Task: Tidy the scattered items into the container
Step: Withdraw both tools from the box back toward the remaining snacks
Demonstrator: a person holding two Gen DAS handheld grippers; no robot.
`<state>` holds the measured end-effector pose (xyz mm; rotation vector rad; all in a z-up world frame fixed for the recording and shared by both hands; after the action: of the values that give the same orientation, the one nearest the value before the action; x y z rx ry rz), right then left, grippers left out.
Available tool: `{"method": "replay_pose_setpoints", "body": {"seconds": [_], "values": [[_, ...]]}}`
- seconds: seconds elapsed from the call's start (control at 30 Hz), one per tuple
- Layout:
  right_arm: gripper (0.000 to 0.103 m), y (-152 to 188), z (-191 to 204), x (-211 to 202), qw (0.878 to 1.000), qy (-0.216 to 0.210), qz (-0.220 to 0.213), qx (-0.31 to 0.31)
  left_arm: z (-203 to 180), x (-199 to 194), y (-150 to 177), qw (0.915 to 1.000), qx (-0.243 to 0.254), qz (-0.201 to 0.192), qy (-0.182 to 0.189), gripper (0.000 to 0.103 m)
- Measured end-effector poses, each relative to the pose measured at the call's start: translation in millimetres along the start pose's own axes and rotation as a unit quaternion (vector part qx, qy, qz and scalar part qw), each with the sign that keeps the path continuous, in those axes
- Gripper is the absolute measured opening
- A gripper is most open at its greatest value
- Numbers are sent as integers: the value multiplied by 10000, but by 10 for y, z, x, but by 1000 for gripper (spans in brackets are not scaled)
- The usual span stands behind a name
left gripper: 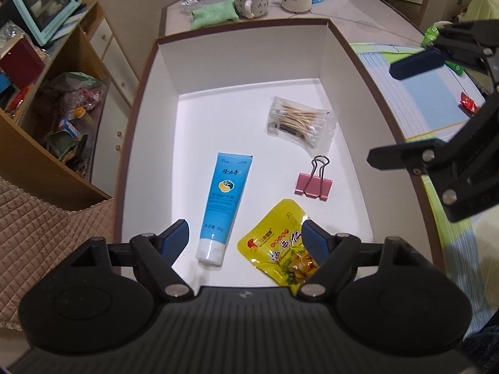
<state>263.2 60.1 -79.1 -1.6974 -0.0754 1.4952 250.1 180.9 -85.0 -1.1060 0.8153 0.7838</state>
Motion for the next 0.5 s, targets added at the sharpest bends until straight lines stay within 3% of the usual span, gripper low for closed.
{"method": "replay_pose_setpoints", "body": {"seconds": [0.5], "values": [[92,191,319,-454,9984,-220,-394,345,-70,-454,230,9992,-169,-224,-293,80]]}}
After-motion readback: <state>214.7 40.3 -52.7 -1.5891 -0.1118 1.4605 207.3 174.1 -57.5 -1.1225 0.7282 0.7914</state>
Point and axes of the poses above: each gripper's, at about its wrist camera, not at the fingertips, and x roughly the way its jaws point, z to its left, y to its underside, the point moved 5 cm from there along x, roughly the way its jaws point, and after that the axes turned 8 degrees about -y, right-handed, at the moved point
